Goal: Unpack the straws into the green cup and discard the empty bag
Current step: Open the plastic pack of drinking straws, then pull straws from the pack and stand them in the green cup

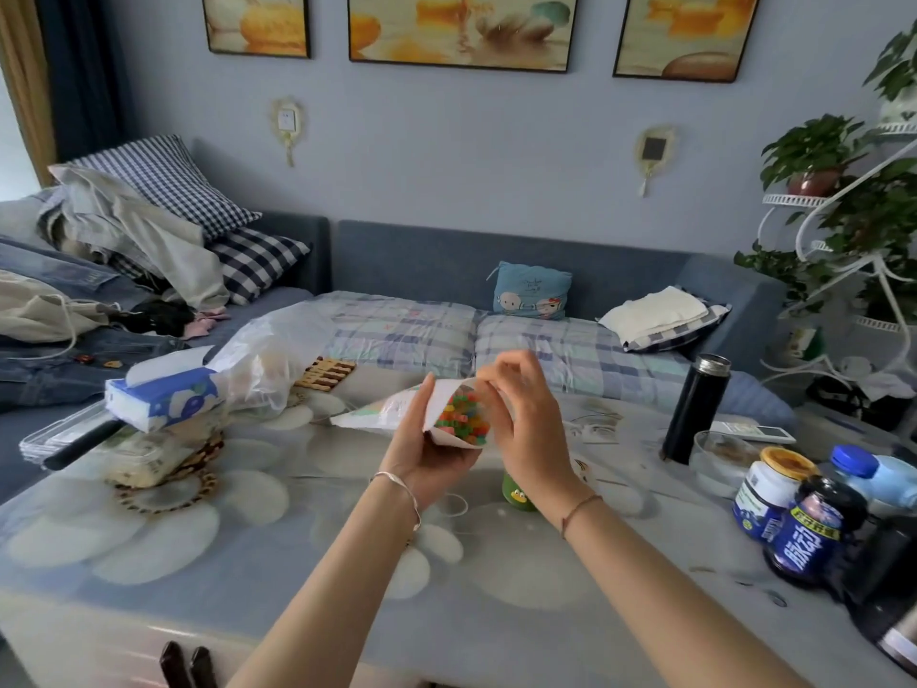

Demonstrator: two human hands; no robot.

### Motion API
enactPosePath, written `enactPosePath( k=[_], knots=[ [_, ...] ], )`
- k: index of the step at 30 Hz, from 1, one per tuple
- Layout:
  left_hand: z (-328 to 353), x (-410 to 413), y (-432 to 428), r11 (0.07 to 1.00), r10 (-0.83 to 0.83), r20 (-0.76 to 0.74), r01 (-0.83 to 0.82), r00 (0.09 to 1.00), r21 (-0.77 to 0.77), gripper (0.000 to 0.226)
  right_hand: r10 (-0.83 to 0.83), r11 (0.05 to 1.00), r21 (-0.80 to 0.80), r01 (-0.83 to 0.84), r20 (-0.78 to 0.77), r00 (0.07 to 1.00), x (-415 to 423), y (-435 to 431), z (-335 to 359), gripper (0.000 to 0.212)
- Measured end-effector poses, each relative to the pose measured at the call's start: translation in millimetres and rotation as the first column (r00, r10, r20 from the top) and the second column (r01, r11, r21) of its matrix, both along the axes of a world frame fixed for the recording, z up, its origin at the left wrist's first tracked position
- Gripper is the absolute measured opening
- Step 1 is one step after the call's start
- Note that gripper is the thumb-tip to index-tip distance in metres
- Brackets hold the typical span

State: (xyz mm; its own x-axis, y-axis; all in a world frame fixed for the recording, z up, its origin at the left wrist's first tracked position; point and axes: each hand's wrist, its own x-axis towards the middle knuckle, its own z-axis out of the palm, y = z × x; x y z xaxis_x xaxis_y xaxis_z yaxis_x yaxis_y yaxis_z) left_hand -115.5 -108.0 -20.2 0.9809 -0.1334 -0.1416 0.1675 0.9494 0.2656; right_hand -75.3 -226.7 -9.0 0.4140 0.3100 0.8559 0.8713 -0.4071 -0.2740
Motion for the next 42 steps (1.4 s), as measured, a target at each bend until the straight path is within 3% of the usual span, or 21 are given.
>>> enactPosePath(
  k=[3, 4, 6, 7, 8, 11, 13, 17, 21, 23, 26, 29, 31, 34, 37, 39, 40, 42],
  knots=[
    [-12.2, 18.2, -6.4, 0.967, 0.144, 0.012, -0.143, 0.989, 0.209, 0.038, 0.124, 0.934, 0.358, 0.002, -0.328, 0.936, 11.4, 6.3, -20.0, 0.024],
    [-17.6, 25.9, -7.5, 0.935, 0.198, 0.022, -0.196, 0.98, 0.294, 0.035, 0.247, 0.869, 0.493, 0.027, -0.482, 0.84, 14.6, 9.2, -26.0, 0.027],
    [-30.0, 41.2, -10.4, 0.836, 0.326, 0.043, -0.309, 0.944, 0.453, 0.041, 0.584, 0.68, 0.718, 0.149, -0.653, 0.482, 23.4, 14.6, -39.5, 0.039],
    [-37.4, 49.8, -11.4, 0.766, 0.409, 0.051, -0.373, 0.911, 0.523, 0.051, 0.728, 0.569, 0.79, 0.229, -0.614, 0.306, 28.8, 15.5, -45.3, 0.043],
    [-43.8, 55.7, -12.8, 0.679, 0.494, 0.067, -0.433, 0.867, 0.593, 0.061, 0.812, 0.48, 0.822, 0.307, -0.548, 0.198, 34.6, 15.3, -51.7, 0.046],
    [-58.3, 71.0, -18.9, 0.427, 0.632, 0.192, -0.544, 0.751, 0.722, 0.068, 0.9, 0.364, 0.832, 0.418, -0.429, 0.07, 52.6, 12.3, -64.3, 0.044],
    [-66.5, 76.1, -24.0, 0.352, 0.609, 0.291, -0.58, 0.738, 0.735, 0.062, 0.907, 0.372, 0.832, 0.412, -0.42, 0.029, 60.1, 11.1, -73.4, 0.042],
    [-82.9, 84.9, -30.9, 0.266, 0.518, 0.397, -0.584, 0.758, 0.767, 0.045, 0.933, 0.323, 0.876, 0.359, -0.359, 0.037, 72.9, 6.0, -86.7, 0.048],
    [-89.2, 86.9, -38.8, 0.366, 0.515, 0.35, -0.569, 0.783, 0.736, 0.033, 0.913, 0.339, 0.849, 0.405, -0.4, 0.077, 89.6, 6.0, -99.7, 0.032],
    [-89.6, 91.8, -37.7, 0.484, 0.572, 0.254, -0.571, 0.78, 0.663, 0.034, 0.834, 0.416, 0.809, 0.414, -0.521, 0.18, 97.1, 5.5, -107.3, 0.026],
    [-89.6, 95.4, -33.1, 0.6, 0.614, 0.131, -0.568, 0.778, 0.563, 0.053, 0.533, 0.664, 0.683, 0.303, -0.717, 0.449, 102.4, 0.7, -111.0, 0.013],
    [-94.5, 95.0, -28.0, 0.673, 0.577, 0.061, -0.517, 0.814, 0.529, 0.037, 0.311, 0.833, 0.522, 0.185, -0.718, 0.623, 105.5, -7.7, -116.5, 0.012],
    [-98.7, 95.1, -23.2, 0.728, 0.546, 0.007, -0.478, 0.838, 0.492, 0.033, 0.291, 0.873, 0.473, 0.114, -0.695, 0.658, 105.5, -9.6, -114.0, 0.016],
    [-100.5, 97.7, -10.8, 0.81, 0.5, -0.065, -0.439, 0.864, 0.389, 0.04, 0.331, 0.844, 0.531, 0.079, -0.63, 0.702, 104.6, -14.5, -97.5, 0.018],
    [-104.9, 99.9, 2.4, 0.827, 0.533, -0.1, -0.494, 0.84, 0.268, 0.055, 0.419, 0.686, 0.7, 0.197, -0.602, 0.68, 107.5, -27.6, -81.9, 0.015],
    [-106.2, 100.0, 5.4, 0.83, 0.543, -0.125, -0.508, 0.83, 0.232, 0.058, 0.522, 0.589, 0.759, 0.279, -0.62, 0.585, 108.1, -32.2, -75.6, 0.015],
    [-105.8, 99.7, 4.3, 0.833, 0.54, -0.13, -0.505, 0.832, 0.228, 0.059, 0.571, 0.586, 0.756, 0.292, -0.641, 0.512, 107.2, -30.1, -73.7, 0.017],
    [-100.7, 98.7, -1.5, 0.837, 0.528, -0.126, -0.49, 0.84, 0.244, 0.057, 0.582, 0.678, 0.688, 0.26, -0.718, 0.381, 105.9, -18.3, -74.8, 0.016]
  ],
)
